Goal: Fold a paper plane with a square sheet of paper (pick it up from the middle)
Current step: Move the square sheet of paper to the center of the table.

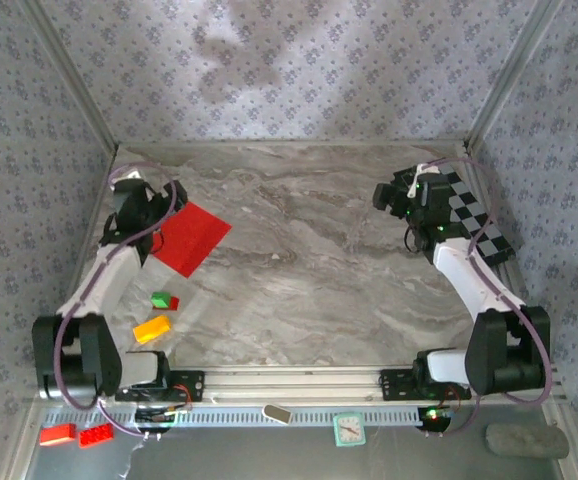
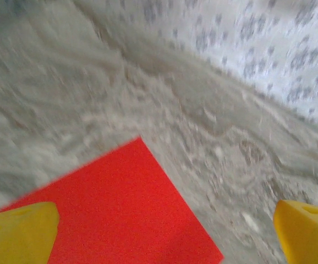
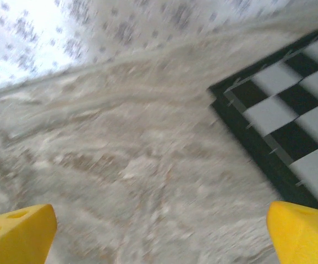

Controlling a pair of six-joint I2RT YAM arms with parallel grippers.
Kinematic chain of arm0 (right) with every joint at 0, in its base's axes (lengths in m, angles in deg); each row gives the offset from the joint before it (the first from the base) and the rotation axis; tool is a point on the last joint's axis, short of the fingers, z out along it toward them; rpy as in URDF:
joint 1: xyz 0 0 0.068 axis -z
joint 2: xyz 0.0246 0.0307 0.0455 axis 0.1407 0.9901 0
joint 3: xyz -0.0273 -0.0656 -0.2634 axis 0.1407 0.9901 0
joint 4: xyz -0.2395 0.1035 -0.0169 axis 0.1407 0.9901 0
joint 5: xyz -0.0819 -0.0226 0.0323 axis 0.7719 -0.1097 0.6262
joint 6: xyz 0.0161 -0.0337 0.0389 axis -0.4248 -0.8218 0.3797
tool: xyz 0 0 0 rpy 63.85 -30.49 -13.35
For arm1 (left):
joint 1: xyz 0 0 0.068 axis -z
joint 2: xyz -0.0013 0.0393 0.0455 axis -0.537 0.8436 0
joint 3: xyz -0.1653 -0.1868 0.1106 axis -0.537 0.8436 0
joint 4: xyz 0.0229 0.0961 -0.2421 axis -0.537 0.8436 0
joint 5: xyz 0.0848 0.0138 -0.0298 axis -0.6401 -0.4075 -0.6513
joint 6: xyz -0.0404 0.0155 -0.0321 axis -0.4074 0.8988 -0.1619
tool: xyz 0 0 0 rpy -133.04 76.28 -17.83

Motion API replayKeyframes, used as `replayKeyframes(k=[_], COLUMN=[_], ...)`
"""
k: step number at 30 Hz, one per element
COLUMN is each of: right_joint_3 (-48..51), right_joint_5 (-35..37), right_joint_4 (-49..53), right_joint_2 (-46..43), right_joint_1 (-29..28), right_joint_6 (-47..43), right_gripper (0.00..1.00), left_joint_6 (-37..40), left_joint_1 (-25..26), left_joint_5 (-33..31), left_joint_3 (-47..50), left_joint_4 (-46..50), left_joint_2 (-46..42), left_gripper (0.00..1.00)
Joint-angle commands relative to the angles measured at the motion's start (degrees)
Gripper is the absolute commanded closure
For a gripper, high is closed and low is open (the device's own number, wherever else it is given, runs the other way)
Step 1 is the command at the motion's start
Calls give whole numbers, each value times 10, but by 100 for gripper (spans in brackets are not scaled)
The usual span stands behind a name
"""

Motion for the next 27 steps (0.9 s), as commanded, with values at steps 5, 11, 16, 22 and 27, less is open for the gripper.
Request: replayKeyframes(k=[5,11,16,22,27], right_joint_3=[-29,-40,-44,-45,-44], right_joint_5=[-154,-161,-165,-165,-157], right_joint_4=[63,62,58,56,59], right_joint_2=[52,76,95,111,115], right_joint_1=[-28,-51,-61,-70,-71], right_joint_6=[102,112,123,129,131], right_gripper=[0,0,0,0,0], left_joint_6=[-108,-102,-76,-31,5], left_joint_1=[4,10,28,67,111], left_joint_5=[58,65,56,26,17], left_joint_3=[-71,-117,-159,-204,-211], left_joint_4=[115,144,180,243,279], left_joint_2=[132,221,275,322,344], left_gripper=[1,3,4,4,4])
